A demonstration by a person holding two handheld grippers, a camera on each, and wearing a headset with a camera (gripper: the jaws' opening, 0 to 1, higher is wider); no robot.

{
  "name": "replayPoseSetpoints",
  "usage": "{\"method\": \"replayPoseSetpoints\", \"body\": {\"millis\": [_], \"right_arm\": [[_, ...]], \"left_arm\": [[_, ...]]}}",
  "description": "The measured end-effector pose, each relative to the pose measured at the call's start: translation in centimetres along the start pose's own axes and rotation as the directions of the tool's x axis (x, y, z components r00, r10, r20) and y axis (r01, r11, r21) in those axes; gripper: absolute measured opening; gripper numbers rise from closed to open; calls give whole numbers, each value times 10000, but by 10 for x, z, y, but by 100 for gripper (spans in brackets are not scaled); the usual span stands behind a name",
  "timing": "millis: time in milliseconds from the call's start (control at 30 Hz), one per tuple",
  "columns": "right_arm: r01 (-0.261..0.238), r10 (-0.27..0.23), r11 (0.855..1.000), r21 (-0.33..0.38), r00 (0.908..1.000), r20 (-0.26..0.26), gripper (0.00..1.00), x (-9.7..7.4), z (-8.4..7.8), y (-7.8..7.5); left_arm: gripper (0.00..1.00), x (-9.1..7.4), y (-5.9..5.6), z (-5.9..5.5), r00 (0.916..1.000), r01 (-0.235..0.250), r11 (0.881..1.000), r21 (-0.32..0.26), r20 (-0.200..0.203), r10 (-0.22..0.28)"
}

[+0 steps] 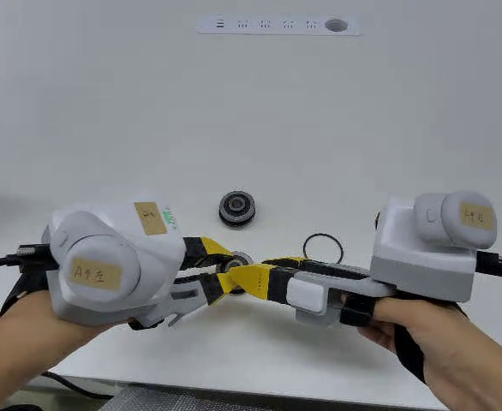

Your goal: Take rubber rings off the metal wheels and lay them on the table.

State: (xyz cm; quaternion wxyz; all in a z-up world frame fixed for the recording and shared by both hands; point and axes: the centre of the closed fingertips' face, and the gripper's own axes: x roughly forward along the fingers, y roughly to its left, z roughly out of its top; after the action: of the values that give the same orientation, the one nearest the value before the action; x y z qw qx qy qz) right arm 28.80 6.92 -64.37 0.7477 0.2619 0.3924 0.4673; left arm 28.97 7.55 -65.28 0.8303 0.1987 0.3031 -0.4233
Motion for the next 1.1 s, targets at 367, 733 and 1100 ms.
{"method": "replayPoseSetpoints", "body": {"millis": [367,733,1100], "right_arm": [[105,-103,9984,556,9999,-43,43,5,-1,-3],[-12,32,9931,1174,9999,-169,42,8,-2,0],[-121,156,9936,1124,9994,-306,35,2,-5,2]], "left_arm": [[14,1,0,-1,9997,113,9993,355,-212,-105],[13,2,0,-1,9995,110,9992,395,-287,-98],[13,2,-1,-1,9996,108,9995,312,-253,-100]]}}
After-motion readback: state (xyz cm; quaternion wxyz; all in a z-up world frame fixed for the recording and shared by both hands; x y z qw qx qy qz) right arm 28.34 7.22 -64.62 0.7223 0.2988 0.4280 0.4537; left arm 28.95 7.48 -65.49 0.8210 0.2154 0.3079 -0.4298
